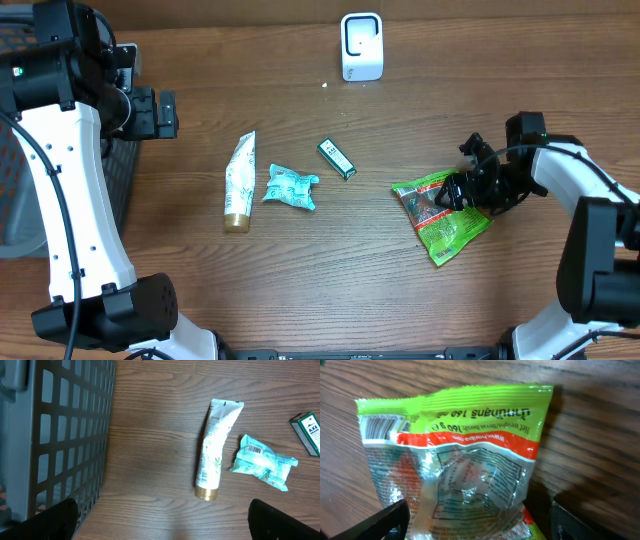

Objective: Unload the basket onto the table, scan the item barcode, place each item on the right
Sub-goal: 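Drag and reorient the green snack bag with the right gripper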

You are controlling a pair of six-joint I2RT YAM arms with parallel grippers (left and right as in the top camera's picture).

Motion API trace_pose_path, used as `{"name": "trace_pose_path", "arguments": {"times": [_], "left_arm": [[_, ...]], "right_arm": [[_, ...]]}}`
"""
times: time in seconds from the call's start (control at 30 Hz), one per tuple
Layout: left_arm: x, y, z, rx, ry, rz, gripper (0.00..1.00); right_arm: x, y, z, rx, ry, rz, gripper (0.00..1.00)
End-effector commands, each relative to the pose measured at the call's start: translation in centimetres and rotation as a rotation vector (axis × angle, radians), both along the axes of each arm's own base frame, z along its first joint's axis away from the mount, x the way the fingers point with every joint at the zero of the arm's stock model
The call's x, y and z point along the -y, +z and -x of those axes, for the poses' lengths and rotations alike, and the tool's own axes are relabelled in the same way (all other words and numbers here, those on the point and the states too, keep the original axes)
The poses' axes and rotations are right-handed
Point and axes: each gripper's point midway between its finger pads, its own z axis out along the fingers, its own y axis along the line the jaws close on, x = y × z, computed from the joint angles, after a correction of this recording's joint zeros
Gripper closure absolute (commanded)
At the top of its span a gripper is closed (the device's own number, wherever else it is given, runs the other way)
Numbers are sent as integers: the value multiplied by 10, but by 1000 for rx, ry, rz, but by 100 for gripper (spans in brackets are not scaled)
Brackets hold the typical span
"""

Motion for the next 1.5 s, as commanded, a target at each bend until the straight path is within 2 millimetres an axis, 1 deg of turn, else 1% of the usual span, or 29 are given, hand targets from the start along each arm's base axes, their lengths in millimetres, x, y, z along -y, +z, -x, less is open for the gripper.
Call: {"name": "trace_pose_path", "arguments": {"times": [0.0,0.03,0.07,0.1,0.13,0.2,0.23,0.27,0.3,0.37,0.4,0.47,0.57,0.67,0.7,0.77,0.87,0.93,1.0,1.03,1.07,1.17,1.27,1.37,1.47], "left_arm": [[-1,7,2,21,-8,-11,0],[-1,7,2,21,-8,-11,0],[-1,7,2,21,-8,-11,0],[-1,7,2,21,-8,-11,0],[-1,7,2,21,-8,-11,0],[-1,7,2,21,-8,-11,0],[-1,7,2,21,-8,-11,0],[-1,7,2,21,-8,-11,0],[-1,7,2,21,-8,-11,0],[-1,7,2,21,-8,-11,0],[-1,7,2,21,-8,-11,0],[-1,7,2,21,-8,-11,0],[-1,7,2,21,-8,-11,0],[-1,7,2,21,-8,-11,0],[-1,7,2,21,-8,-11,0],[-1,7,2,21,-8,-11,0],[-1,7,2,21,-8,-11,0],[-1,7,2,21,-8,-11,0],[-1,7,2,21,-8,-11,0],[-1,7,2,21,-8,-11,0],[-1,7,2,21,-8,-11,0],[-1,7,2,21,-8,-11,0],[-1,7,2,21,-8,-11,0],[-1,7,2,21,-8,-11,0],[-1,7,2,21,-8,-11,0]], "right_arm": [[-12,-25,31,-100,-6,-33,12],[-13,-28,34,-116,-34,-31,14],[-14,-31,35,-128,-58,-27,20],[-15,-33,36,-147,-88,-22,28],[-18,-34,39,-170,-115,-22,39],[-20,-34,40,-201,-158,-19,48],[-20,-34,40,-208,-170,-19,55],[-21,-34,39,-211,-181,-18,61],[-20,-34,38,-210,-193,-13,69],[-16,-37,32,-204,-236,11,92],[-14,-38,28,-201,-272,23,96],[-13,-38,16,-189,-350,17,96],[-10,-31,-11,-151,-468,-8,96],[-2,-18,-42,-93,-565,-16,96],[3,-12,-53,-80,-615,-10,96],[5,1,-70,-52,-652,-18,96],[5,19,-84,-21,-642,-25,96],[3,23,-85,-20,-626,-20,96],[3,22,-80,-42,-624,-13,78],[2,21,-75,-52,-604,-9,69],[2,20,-72,-57,-585,-4,58],[-1,18,-64,-57,-505,8,31],[-1,15,-61,-45,-456,18,25],[-1,7,-60,-30,-447,18,25],[-2,-4,-54,-47,-458,18,25]]}}
